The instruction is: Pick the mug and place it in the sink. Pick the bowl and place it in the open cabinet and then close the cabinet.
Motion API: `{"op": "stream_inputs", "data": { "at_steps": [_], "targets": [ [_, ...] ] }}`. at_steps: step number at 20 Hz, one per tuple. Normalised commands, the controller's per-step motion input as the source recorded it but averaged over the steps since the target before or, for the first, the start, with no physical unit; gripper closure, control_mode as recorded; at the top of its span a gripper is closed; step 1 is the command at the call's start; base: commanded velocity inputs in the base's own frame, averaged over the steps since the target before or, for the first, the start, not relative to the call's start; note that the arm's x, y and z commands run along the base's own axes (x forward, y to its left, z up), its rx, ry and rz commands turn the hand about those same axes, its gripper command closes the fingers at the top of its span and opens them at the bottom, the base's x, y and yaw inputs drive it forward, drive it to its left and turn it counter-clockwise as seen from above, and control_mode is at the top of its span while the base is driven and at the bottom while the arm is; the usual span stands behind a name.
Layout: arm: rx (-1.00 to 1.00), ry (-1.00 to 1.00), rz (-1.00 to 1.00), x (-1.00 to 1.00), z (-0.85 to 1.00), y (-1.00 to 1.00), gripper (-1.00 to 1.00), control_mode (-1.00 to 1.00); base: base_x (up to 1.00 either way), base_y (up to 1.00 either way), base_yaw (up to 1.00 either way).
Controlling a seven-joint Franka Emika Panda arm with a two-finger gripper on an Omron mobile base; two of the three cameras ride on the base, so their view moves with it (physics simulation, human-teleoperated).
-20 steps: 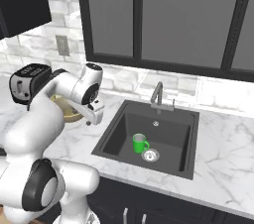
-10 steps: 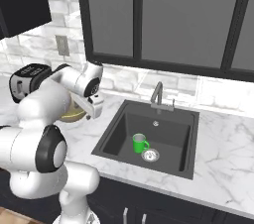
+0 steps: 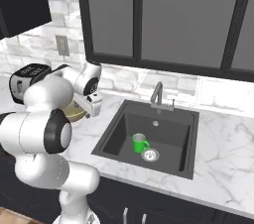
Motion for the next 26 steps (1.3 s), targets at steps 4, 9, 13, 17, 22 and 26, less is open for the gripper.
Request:
{"op": "stream_inputs", "data": {
  "at_steps": [4, 9, 13, 17, 22, 26],
  "targets": [
    [0.0, 0.0, 0.0, 0.21, -0.22, 0.08, -1.0, -1.0, 0.0, 0.0, 0.0],
    [-0.01, 0.0, 0.0, 0.17, -0.18, 0.12, -1.0, -1.0, 0.0, 0.0, 0.0],
    [-0.01, 0.0, 0.0, 0.19, -0.18, 0.12, -1.0, -1.0, 0.0, 0.0, 0.0],
    [-0.02, 0.0, 0.0, 0.28, -0.07, 0.13, -1.0, -1.0, 0.0, 0.0, 0.0],
    [-0.01, 0.0, 0.0, 0.34, -0.18, 0.12, -1.0, -1.0, 0.0, 0.0, 0.0],
    [0.0, 0.0, 0.0, 0.36, -0.21, 0.07, -1.0, -1.0, 0.0, 0.0, 0.0]
  ]
}}
